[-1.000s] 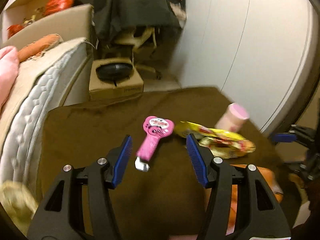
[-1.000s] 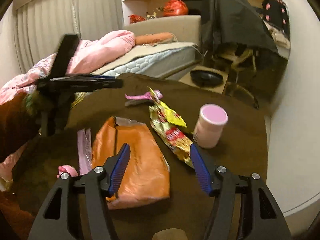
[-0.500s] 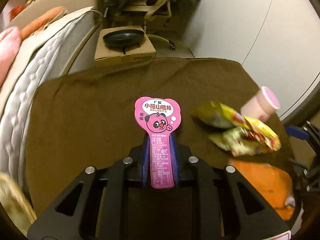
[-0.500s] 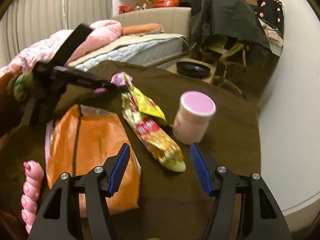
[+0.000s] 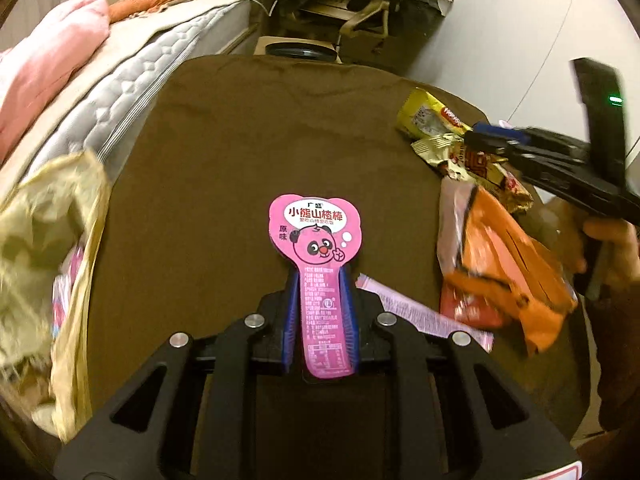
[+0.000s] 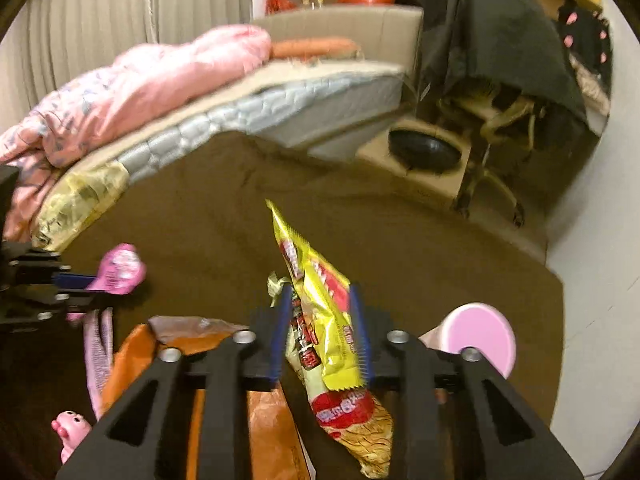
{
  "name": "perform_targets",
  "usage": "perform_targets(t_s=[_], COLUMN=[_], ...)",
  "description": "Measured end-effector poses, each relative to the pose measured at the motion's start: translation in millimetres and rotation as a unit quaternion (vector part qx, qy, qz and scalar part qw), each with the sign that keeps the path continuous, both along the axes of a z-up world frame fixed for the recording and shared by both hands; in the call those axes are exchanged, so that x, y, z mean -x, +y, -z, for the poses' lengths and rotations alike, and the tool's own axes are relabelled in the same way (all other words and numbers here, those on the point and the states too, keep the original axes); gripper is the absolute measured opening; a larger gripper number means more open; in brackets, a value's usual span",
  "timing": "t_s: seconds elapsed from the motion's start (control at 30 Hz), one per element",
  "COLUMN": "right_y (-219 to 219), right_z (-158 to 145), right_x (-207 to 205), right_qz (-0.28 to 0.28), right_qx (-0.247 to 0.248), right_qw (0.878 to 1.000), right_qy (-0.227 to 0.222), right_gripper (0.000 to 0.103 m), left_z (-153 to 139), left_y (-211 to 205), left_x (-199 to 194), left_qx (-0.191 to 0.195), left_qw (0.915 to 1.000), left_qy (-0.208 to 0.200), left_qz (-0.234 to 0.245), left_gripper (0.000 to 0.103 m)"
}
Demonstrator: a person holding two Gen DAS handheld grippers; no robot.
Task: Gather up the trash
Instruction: 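Grasp the pink lollipop-shaped snack with the left tool while the right tool grasps a yellow Nabati wrapper, then carry the pink snack and Nabati wrapper with both tools to the yellow bag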
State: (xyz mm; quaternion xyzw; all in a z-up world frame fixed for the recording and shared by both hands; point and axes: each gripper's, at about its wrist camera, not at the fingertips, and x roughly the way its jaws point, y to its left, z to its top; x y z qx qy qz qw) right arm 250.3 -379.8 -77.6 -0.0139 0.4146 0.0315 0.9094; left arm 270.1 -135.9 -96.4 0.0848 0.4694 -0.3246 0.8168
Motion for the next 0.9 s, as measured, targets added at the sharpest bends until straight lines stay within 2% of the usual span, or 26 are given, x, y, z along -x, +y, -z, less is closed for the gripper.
perform_targets(t_s=[0.17, 0.5, 0.57, 0.63, 0.7, 0.77, 0.9], right_y=[7, 29, 33, 33, 32, 30, 26], right_z=[-7, -50, -51, -49, -46, -42, -37], right_x=[17, 76, 87, 95, 103, 111, 123], right_qz=[-0.003, -0.013, -0.014, -0.009, 0.003, 0.014, 0.027], right_qx=[-0.026, -0.029, -0.025, -0.025, -0.025, -0.028, -0.047], right_qw=[1.000, 0.999, 0.999, 0.999, 0.999, 0.999, 0.998], right_qy=[-0.003, -0.037, -0.037, -0.037, -0.039, -0.041, -0.045], right_gripper=[0.014, 0.014, 0.014, 0.014, 0.014, 0.014, 0.014], left_z=[-3, -14, -15, -17, -20, -21, -12], left_y=[20, 45, 45, 46, 45, 39, 21], left_x=[20, 41, 44, 48, 49, 47, 36], left_qx=[0.015, 0.047, 0.048, 0.049, 0.049, 0.043, -0.002], left_qw=[0.9998, 0.9988, 0.9988, 0.9988, 0.9988, 0.9991, 0.9997], left_qy=[-0.002, 0.000, 0.004, 0.002, -0.003, -0.005, -0.017], left_qz=[-0.009, -0.016, -0.007, -0.002, -0.005, -0.003, -0.019], left_gripper=[0.019, 0.020, 0.037, 0.044, 0.046, 0.055, 0.055])
